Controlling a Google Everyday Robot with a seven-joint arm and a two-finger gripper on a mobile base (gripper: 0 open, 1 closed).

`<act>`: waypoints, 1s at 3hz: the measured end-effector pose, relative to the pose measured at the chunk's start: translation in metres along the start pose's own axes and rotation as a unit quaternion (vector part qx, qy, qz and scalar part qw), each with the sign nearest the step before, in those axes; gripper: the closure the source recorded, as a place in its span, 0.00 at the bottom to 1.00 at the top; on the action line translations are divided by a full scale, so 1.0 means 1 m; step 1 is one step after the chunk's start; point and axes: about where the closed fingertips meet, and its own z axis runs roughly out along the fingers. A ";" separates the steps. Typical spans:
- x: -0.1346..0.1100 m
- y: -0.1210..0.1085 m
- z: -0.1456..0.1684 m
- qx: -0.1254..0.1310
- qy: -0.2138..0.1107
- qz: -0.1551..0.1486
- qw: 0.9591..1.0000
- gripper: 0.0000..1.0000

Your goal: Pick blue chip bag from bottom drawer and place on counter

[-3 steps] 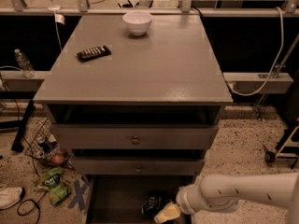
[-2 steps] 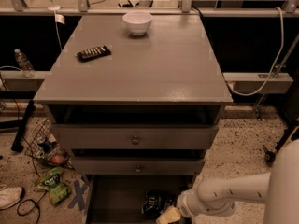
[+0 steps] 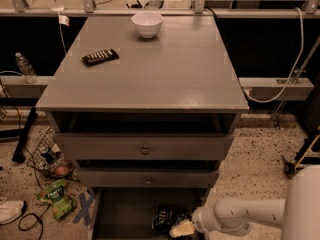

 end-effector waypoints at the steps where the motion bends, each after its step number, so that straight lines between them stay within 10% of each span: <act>1: 0.000 0.000 0.000 0.000 0.000 0.000 1.000 0.00; 3: -0.013 -0.004 0.036 0.006 -0.027 -0.027 0.999 0.00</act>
Offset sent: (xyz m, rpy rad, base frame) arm 0.0172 0.0058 -0.0198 0.0004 -0.0613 -0.0292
